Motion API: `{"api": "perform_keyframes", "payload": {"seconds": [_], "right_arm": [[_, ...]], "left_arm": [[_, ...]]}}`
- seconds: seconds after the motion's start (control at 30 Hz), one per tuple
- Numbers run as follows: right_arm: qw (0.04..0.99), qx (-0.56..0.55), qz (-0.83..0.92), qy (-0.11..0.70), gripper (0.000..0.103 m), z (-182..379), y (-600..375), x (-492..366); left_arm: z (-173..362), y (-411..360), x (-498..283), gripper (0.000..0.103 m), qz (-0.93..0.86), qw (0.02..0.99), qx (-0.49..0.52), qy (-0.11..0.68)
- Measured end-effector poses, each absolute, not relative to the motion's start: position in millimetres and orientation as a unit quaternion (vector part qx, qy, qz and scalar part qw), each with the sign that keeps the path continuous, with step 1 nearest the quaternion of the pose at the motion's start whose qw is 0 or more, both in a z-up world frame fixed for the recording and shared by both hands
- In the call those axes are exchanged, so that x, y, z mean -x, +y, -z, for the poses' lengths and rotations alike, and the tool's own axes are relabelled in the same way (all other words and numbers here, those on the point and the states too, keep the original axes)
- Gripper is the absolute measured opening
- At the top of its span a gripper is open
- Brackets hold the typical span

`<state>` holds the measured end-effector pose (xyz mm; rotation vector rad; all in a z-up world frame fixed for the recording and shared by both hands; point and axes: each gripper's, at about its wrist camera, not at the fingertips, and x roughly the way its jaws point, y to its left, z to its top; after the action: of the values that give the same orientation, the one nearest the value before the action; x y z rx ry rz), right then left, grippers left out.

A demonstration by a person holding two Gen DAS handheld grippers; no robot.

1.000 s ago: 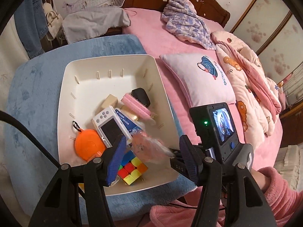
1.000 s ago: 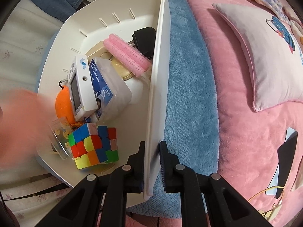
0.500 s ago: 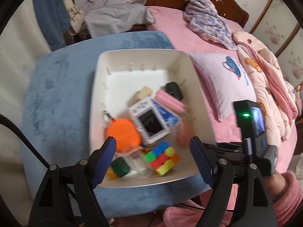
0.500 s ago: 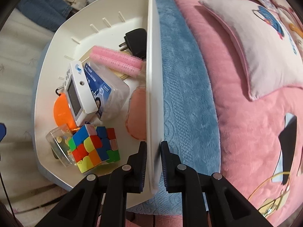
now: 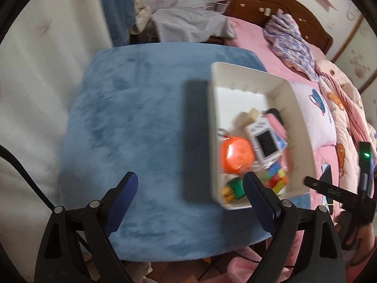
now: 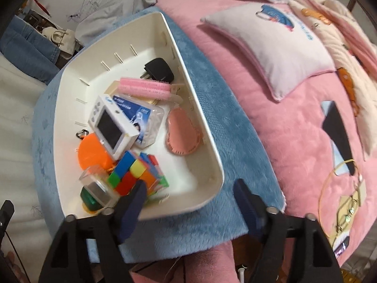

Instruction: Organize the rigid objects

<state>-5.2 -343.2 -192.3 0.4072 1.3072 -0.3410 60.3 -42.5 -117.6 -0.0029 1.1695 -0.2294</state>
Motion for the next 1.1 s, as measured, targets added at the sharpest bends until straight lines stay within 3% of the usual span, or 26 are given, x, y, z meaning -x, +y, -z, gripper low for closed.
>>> {"api": "perform_keyframes", "payload": {"seconds": [0.07,0.3,0.5,0.73,1.1], "right_arm": [[0.769,-0.176,0.155,0.595,0.08,177,-329,9],[0.796,-0.148,0.124,0.573,0.081,125,-286,16],[0.825,-0.113,0.053,0.551,0.083,79,-246,13],[0.87,-0.024,0.011,0.492,0.084,40,-213,24],[0.888,-0.023,-0.01,0.46,0.084,43,-219,39]], "left_arm": [[114,-23,-60,0.099,0.096,0.829,0.007,0.552],[84,20,-56,0.102,0.063,0.844,0.059,0.53],[50,17,-47,0.102,0.053,0.867,0.081,0.489],[23,-3,-25,0.102,0.029,0.9,0.039,0.434],[18,-23,7,0.102,-0.003,0.919,0.005,0.394]]}}
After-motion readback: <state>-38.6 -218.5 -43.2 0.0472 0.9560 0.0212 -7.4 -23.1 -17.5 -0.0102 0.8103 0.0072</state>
